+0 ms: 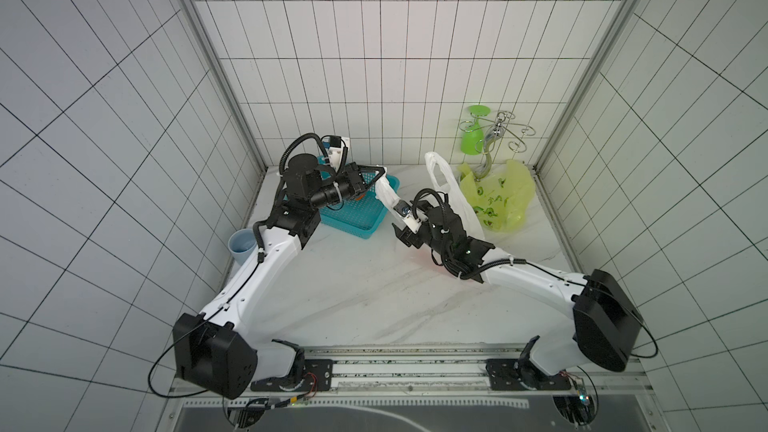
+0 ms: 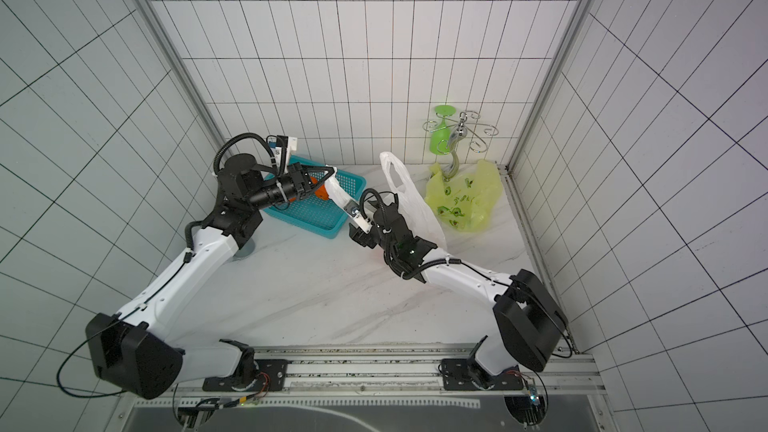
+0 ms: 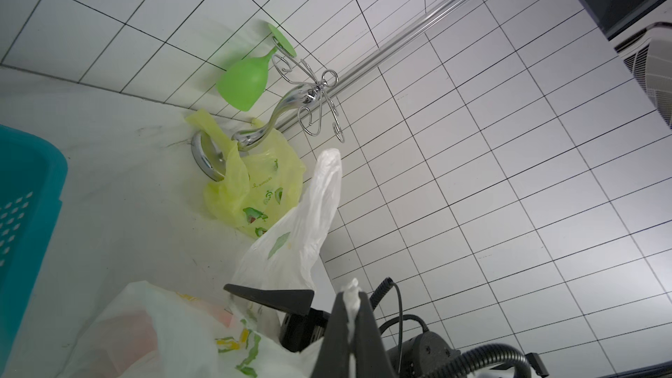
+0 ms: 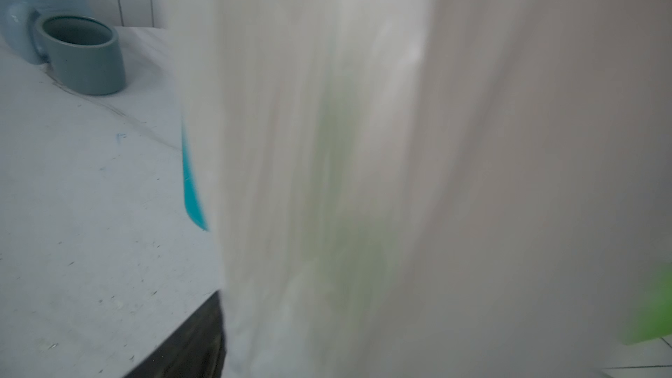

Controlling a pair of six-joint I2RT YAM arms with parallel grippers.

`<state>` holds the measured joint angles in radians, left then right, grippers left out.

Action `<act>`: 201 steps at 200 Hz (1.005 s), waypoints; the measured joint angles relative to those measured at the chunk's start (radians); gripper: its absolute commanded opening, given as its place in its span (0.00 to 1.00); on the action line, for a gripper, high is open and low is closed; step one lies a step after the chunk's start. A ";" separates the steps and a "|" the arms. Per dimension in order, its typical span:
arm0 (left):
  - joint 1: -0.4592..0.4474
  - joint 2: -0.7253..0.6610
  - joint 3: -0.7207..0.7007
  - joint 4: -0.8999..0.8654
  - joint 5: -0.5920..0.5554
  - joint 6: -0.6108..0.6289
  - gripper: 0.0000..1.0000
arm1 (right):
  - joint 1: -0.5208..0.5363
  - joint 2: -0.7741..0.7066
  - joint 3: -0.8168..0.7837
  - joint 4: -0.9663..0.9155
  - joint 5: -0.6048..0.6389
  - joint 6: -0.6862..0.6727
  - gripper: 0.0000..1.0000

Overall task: Place the oranges into plastic bags & tie knots
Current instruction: Adjust the plastic bag at the center of the board.

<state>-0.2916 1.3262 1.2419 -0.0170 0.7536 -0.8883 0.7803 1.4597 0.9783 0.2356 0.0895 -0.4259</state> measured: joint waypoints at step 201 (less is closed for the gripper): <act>-0.046 0.000 0.048 -0.116 0.001 0.348 0.00 | -0.645 -0.127 0.209 -0.403 -0.845 0.056 0.97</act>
<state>-0.3378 1.3266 1.2900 -0.1333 0.7544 -0.5404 0.1352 1.3323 1.1877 -0.1673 -0.7551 -0.3698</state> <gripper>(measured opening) 0.047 0.975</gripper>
